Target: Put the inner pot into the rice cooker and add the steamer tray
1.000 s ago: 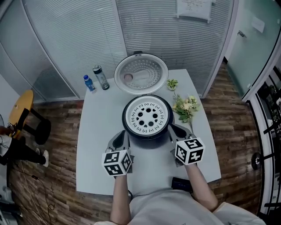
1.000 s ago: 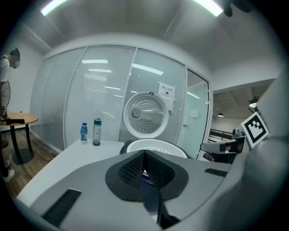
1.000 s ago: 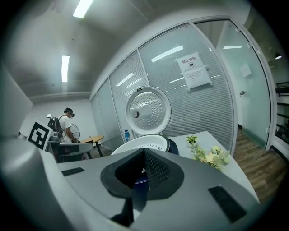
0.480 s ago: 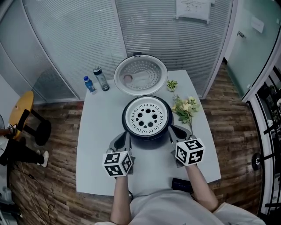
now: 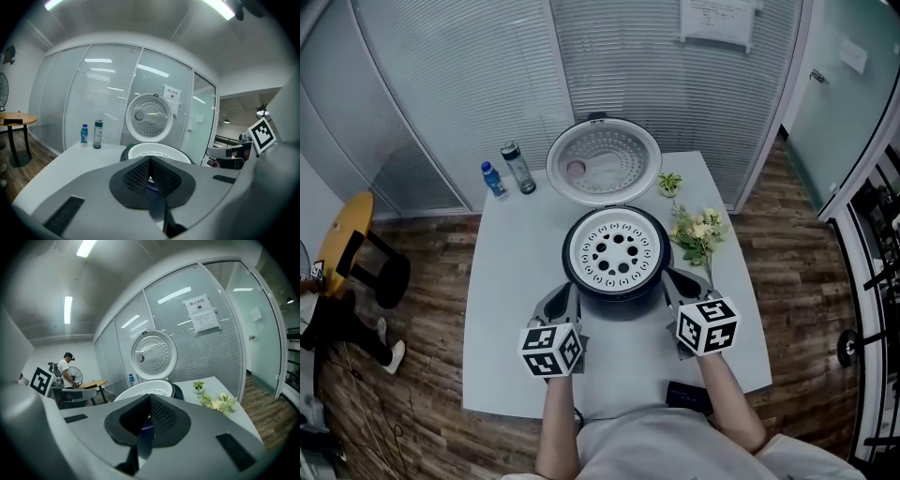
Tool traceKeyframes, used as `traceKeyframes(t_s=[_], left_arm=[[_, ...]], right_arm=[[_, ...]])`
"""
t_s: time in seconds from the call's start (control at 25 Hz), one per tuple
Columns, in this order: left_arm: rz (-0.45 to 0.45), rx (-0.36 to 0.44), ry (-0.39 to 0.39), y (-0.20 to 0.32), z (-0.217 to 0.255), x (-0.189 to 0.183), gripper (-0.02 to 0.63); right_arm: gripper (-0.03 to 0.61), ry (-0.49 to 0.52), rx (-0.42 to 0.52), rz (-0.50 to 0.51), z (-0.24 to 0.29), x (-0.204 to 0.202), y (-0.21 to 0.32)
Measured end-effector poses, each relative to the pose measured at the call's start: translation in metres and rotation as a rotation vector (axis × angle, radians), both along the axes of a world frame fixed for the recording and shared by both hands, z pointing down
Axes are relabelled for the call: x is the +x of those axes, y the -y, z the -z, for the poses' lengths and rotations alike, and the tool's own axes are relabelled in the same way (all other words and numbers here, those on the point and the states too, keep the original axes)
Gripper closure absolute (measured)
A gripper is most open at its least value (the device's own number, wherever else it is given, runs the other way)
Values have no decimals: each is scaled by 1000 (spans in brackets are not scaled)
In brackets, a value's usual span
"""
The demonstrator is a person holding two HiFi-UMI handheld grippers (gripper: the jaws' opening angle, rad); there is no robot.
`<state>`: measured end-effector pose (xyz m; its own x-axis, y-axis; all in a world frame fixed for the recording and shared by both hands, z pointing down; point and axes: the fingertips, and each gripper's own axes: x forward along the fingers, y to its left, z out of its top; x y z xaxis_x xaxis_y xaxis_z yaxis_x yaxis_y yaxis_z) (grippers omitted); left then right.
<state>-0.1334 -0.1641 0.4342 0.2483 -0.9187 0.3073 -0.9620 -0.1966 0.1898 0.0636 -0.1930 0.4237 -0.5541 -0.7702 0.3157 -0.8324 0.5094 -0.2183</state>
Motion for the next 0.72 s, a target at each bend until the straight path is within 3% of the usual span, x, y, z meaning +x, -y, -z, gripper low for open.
traceKeyframes(t_s=[0.72], left_arm=[[3,-10,-7,1,-2,1,603]], right_arm=[[561,6,-25,-32,-6,14,4]])
